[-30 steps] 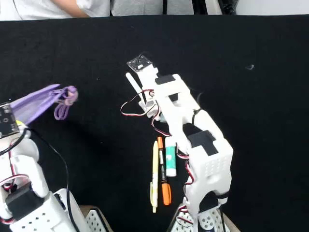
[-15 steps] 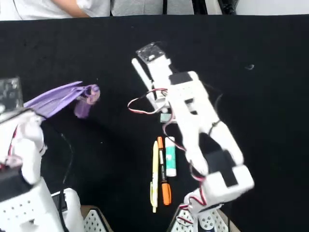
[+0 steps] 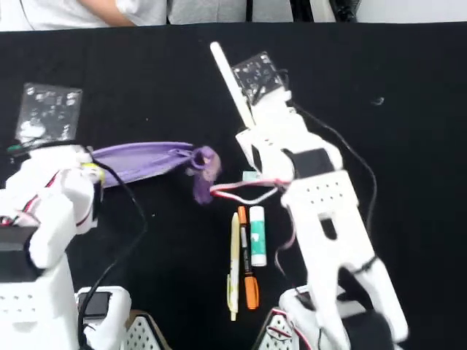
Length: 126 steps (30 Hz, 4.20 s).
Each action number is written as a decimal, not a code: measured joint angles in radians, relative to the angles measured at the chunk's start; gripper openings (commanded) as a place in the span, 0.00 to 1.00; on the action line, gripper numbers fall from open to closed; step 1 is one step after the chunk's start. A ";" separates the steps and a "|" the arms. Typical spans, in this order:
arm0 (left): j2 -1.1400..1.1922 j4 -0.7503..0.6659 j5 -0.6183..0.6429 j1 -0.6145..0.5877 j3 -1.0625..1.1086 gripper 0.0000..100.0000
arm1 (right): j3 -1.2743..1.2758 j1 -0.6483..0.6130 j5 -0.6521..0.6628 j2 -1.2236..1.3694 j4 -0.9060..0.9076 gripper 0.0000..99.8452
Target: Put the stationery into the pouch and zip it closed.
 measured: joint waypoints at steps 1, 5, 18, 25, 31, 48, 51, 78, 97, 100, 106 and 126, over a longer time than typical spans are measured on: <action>0.025 0.023 0.000 0.018 -0.029 0.03 | 0.021 0.000 0.000 -0.031 -0.018 0.01; 0.115 0.071 0.000 0.057 -0.115 0.03 | 0.086 0.000 -0.002 -0.126 -0.087 0.01; 0.195 0.081 0.041 0.063 -0.192 0.03 | 0.097 -0.066 -0.018 -0.311 -0.239 0.01; 0.196 0.077 0.043 0.020 -0.190 0.03 | 0.101 -0.164 -0.161 -0.374 -0.331 0.01; 0.187 0.003 0.043 -0.074 -0.118 0.03 | 0.146 -0.275 -0.178 -0.430 -0.416 0.01; 0.183 -0.069 0.041 -0.078 -0.061 0.03 | 0.522 -0.525 -0.311 -0.520 -1.068 0.01; 0.183 -0.069 0.041 -0.078 -0.061 0.03 | 0.548 -0.526 -0.387 -0.520 -1.119 0.01; 0.183 -0.069 0.077 -0.080 -0.048 0.03 | 0.505 -0.546 -0.479 -0.028 -1.450 0.02; 0.183 -0.069 0.078 -0.081 -0.041 0.03 | 0.362 -0.585 -0.160 -0.040 -1.169 0.12; 0.183 -0.069 0.080 -0.081 -0.041 0.03 | 0.256 -0.586 -0.138 -0.051 -0.959 0.12; 0.183 -0.069 0.081 -0.081 -0.041 0.03 | 0.161 -0.586 -0.127 -0.087 -0.724 0.12; 0.183 -0.069 0.077 -0.095 -0.038 0.03 | -0.092 -0.522 -0.124 -0.465 -0.235 0.12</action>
